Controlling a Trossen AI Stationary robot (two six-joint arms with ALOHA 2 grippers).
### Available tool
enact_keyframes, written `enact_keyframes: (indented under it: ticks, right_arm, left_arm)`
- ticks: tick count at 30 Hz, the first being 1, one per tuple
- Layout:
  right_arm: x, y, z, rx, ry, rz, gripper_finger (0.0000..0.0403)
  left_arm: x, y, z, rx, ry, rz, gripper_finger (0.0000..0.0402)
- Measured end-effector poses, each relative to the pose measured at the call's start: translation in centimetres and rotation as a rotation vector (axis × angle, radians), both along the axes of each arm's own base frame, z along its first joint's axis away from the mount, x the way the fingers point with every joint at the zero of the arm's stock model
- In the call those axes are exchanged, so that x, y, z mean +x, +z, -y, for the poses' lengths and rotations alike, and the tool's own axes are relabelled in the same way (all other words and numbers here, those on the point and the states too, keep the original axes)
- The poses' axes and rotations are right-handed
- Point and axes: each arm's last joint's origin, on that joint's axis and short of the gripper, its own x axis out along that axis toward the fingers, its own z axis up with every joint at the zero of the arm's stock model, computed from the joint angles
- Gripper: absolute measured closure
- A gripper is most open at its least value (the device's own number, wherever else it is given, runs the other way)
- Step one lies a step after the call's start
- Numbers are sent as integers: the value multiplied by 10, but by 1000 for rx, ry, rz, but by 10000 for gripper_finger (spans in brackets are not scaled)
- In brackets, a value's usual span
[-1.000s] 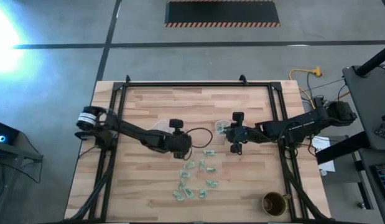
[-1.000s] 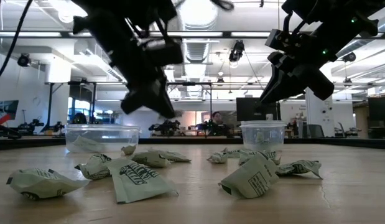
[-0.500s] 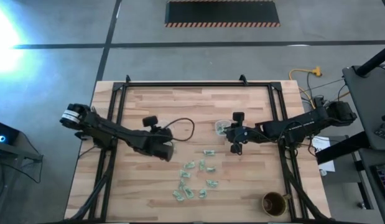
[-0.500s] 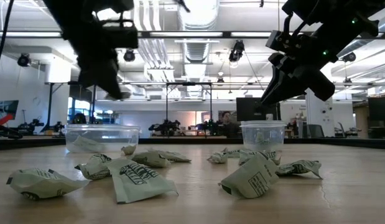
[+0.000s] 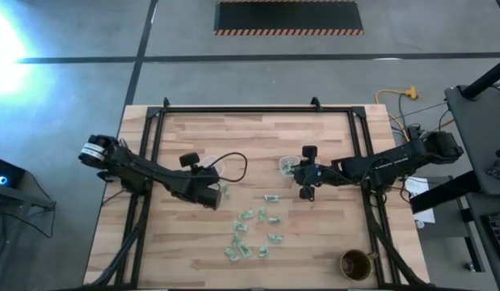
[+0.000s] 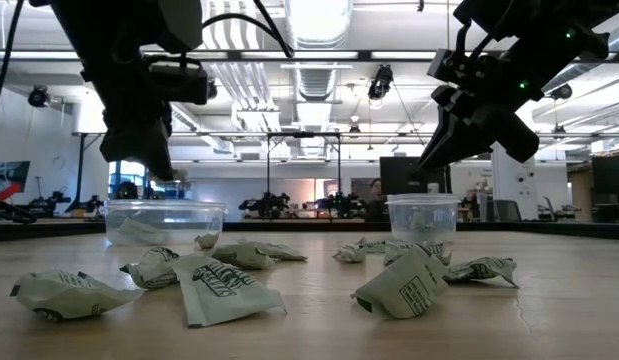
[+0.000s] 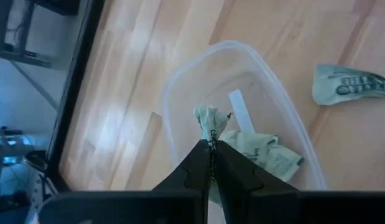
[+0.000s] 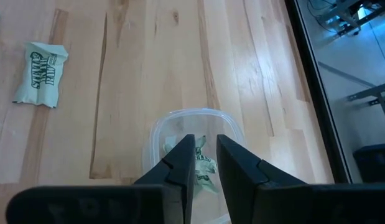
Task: Pick and place Stevia / Truvia into bins
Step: Put the light green stevia packet into the left transparent container, then put the light green stevia packet into the right transparent container
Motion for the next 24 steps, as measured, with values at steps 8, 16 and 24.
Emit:
enact_keyframes:
  ticks: [8,16,24]
  right_arm:
    - [0,0,0,4,-4,2,346]
    - [1,0,-3,62,69,-5,346]
    - [5,2,-10,233,263,29,346]
  left_arm:
    - [0,-1,0,-4,-1,1,361]
    - [0,-1,0,-4,0,0,299]
    - [0,-1,1,-25,-2,-6,283]
